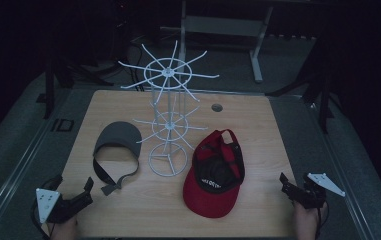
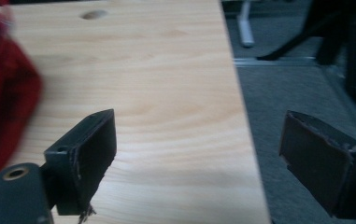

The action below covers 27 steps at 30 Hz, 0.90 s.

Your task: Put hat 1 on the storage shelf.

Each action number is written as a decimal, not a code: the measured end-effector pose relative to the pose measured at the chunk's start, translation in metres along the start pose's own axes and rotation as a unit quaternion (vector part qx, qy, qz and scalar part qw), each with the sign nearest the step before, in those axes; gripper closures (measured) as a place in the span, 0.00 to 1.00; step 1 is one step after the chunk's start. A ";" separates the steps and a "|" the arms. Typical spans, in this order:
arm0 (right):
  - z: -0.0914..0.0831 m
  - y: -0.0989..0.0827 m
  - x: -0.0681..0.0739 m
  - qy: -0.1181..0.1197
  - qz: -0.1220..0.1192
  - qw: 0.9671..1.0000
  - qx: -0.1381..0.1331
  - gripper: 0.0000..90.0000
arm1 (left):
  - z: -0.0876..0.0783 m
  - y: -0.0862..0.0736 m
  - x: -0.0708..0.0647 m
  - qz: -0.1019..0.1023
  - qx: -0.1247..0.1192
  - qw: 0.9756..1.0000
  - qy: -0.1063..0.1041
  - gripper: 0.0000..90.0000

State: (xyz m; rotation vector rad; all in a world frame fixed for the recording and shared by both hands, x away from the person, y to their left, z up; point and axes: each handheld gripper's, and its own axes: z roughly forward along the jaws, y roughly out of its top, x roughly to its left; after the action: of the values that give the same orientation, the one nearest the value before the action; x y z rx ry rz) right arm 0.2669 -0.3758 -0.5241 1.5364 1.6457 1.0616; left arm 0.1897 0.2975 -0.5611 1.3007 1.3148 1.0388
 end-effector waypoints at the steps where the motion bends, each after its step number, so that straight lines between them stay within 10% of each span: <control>1: -0.002 0.008 0.006 0.003 -0.019 1.000 0.001 0.12 | 0.000 0.000 -0.001 0.003 0.004 1.000 0.001 0.02; 27: 0.022 0.066 0.101 0.136 -0.102 0.984 0.048 0.13 | -0.002 0.008 -0.020 -0.010 0.016 0.999 -0.047 0.02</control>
State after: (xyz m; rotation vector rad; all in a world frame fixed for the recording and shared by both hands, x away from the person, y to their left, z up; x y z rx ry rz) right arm 0.3059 -0.2740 -0.4687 1.2885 2.0194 1.1323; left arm 0.1877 0.2782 -0.5509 1.3425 1.2753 0.9349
